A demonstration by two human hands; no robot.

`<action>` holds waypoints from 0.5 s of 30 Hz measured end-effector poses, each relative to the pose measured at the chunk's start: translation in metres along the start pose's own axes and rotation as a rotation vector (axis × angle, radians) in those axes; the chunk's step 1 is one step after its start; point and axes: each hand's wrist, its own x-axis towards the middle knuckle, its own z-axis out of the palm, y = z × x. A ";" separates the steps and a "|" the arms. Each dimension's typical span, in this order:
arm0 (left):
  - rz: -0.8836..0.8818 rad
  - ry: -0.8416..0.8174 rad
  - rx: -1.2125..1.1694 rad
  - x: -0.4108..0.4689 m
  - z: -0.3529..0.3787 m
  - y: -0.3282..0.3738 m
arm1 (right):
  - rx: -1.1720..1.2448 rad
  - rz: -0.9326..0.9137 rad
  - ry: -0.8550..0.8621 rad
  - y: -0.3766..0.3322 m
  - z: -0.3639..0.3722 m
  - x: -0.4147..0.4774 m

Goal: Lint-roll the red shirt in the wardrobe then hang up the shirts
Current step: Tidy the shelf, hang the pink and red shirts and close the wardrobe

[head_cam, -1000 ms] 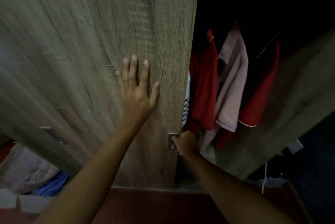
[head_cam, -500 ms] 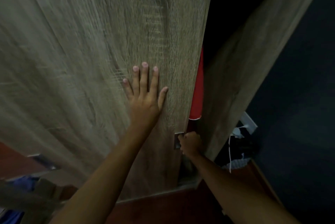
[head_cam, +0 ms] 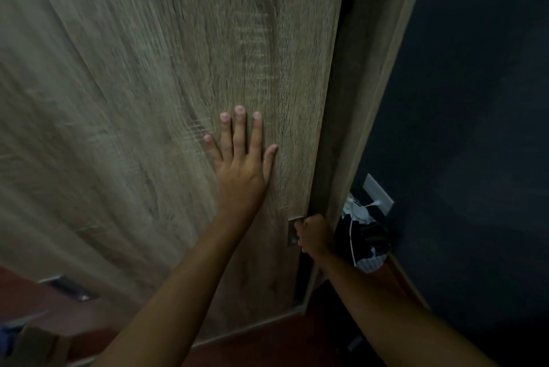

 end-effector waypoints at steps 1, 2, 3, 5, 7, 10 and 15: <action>-0.002 -0.001 -0.003 0.001 0.003 0.007 | 0.007 0.009 0.003 0.003 -0.005 0.003; -0.002 -0.001 -0.006 0.002 0.005 0.014 | 0.009 0.020 0.009 0.007 -0.009 0.007; 0.005 -0.003 -0.009 0.002 0.008 0.021 | 0.004 0.030 0.018 0.013 -0.011 0.013; 0.027 -0.006 -0.016 0.003 0.015 0.032 | -0.009 0.035 0.042 0.027 -0.014 0.027; 0.045 0.002 -0.015 0.004 0.020 0.042 | -0.025 0.023 0.061 0.038 -0.018 0.038; 0.059 0.008 -0.006 0.007 0.027 0.057 | -0.065 0.002 0.076 0.036 -0.039 0.037; 0.036 0.022 0.008 0.002 0.030 0.058 | -0.133 -0.074 -0.001 0.027 -0.055 0.031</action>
